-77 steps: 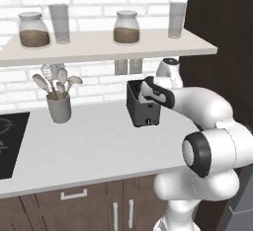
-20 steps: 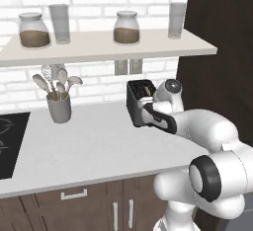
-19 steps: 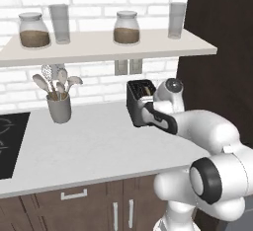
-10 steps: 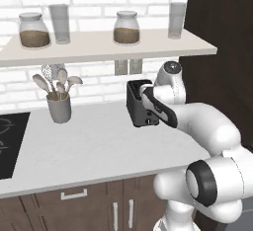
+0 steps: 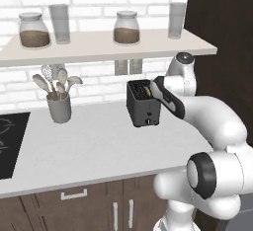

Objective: Start the toaster. Once the lever pops up, take the bread to the plate on the dining counter.

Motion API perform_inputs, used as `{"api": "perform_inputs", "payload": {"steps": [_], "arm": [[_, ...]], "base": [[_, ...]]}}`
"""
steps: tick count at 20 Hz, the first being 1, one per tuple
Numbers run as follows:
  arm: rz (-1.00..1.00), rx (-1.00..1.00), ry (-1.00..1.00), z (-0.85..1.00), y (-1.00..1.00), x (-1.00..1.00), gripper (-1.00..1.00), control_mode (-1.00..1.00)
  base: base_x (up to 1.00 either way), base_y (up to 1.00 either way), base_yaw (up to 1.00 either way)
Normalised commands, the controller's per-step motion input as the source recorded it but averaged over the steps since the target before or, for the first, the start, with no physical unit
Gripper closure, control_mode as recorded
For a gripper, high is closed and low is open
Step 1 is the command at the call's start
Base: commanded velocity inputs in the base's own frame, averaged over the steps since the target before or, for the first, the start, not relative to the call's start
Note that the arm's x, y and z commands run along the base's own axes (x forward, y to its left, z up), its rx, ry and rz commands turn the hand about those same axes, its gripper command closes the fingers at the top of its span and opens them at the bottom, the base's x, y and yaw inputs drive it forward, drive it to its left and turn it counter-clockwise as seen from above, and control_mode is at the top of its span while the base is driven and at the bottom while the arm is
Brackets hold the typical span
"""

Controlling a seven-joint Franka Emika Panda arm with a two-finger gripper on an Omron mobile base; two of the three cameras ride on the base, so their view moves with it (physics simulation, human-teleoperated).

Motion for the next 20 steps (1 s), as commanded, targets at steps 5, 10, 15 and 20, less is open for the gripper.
{"api": "perform_inputs", "payload": {"steps": [5,10,15,20], "arm": [[0.07,-0.02,-0.06,0.00,-0.01,0.05,1.00,-1.00],[0.08,-0.05,-0.03,0.00,0.04,0.15,1.00,-1.00],[0.07,-0.03,-0.01,0.00,0.17,0.22,1.00,-1.00],[0.03,0.00,-0.06,0.00,0.26,0.17,1.00,-1.00]], "base": [[0.00,0.00,0.00],[0.00,0.00,0.00],[0.00,0.00,0.00],[0.00,0.00,0.00]]}}
